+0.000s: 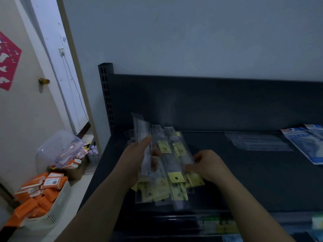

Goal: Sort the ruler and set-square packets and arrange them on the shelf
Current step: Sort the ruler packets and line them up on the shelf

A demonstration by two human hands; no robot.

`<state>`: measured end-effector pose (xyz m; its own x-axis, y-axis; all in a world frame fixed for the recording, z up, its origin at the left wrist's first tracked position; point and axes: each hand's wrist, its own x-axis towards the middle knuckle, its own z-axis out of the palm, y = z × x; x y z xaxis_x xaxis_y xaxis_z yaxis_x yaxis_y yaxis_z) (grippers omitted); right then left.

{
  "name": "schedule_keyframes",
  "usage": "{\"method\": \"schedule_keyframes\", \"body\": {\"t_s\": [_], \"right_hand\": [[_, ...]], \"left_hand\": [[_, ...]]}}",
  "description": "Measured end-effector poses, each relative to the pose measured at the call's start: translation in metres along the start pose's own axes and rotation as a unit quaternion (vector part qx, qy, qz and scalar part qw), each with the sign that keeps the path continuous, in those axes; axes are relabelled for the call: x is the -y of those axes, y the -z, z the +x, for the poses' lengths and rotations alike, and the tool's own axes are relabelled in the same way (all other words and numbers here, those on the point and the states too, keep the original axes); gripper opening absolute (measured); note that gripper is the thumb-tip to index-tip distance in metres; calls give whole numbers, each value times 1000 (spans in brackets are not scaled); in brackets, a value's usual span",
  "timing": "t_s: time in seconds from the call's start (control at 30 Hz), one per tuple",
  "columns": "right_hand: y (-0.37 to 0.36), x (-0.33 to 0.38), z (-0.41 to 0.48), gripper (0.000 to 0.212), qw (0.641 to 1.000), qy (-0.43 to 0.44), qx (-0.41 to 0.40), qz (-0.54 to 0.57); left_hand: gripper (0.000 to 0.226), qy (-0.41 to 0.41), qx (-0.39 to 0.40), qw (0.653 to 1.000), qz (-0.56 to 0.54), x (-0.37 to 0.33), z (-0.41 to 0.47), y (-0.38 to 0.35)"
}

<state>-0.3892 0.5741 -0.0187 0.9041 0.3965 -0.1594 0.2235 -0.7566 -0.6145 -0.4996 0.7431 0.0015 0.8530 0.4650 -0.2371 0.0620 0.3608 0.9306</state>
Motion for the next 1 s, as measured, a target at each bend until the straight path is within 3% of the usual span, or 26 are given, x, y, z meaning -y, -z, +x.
{"method": "schedule_keyframes", "body": {"t_s": [0.1,0.2,0.3,0.33,0.4,0.5,0.6,0.8,1.0], "right_hand": [[1,-7,5,30,999,-4,-11,43],[4,-13,8,19,986,1,-28,165],[7,-9,6,2,936,17,-18,351],[7,-8,6,11,921,31,-25,387],[6,-6,6,29,917,68,-22,392],[6,4,3,26,928,105,13,356],[8,12,4,37,926,102,38,363],[19,16,6,40,861,135,91,483],[16,11,11,44,875,150,21,460]], "left_hand": [[44,11,31,999,-5,1,1,-1],[49,11,54,998,-2,1,1,-4],[45,3,67,997,22,1,0,-11],[44,3,74,997,33,1,0,-13],[43,-3,96,994,46,3,-1,-16],[34,-35,139,986,83,6,-2,-17],[30,-57,174,976,118,9,-5,-20],[28,-46,189,970,144,11,-2,-17],[35,6,181,977,111,11,-5,-13]]}}
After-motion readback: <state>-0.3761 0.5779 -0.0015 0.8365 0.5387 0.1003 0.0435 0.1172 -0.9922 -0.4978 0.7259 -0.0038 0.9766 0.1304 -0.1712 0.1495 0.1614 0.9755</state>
